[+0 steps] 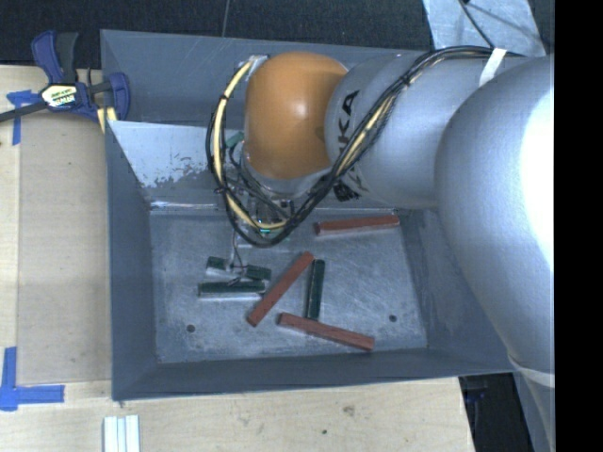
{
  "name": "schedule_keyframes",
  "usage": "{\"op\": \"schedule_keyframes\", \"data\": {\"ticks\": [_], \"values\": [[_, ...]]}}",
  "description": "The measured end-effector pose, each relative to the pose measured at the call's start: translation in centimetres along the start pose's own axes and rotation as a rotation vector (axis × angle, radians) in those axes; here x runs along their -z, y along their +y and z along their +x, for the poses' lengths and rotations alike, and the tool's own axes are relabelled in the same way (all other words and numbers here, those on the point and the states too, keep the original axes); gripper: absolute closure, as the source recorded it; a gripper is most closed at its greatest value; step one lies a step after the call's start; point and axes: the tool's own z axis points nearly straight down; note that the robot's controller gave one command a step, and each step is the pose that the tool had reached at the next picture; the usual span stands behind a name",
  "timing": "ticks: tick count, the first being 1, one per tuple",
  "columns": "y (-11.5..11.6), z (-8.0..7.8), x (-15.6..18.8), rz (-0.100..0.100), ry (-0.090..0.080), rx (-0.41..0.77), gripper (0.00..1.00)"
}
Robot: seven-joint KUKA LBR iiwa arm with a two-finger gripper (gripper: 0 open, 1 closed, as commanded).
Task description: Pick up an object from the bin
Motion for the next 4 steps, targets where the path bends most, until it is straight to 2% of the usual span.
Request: {"op": "schedule_keyframes", "data": {"ticks": [1, 2, 3, 4], "values": [[-0.1, -0.2, 0.5, -0.001, -0.008, -0.003, 0.00], [-1.7, 1.6, -6.5, -0.002, -0.005, -0.053, 0.00], [-2.4, 1.5, -1.9, -0.001, -0.008, -0.150, 0.00], [-1.7, 1.8, -6.8, -0.002, -0.003, -0.058, 0.00]]}}
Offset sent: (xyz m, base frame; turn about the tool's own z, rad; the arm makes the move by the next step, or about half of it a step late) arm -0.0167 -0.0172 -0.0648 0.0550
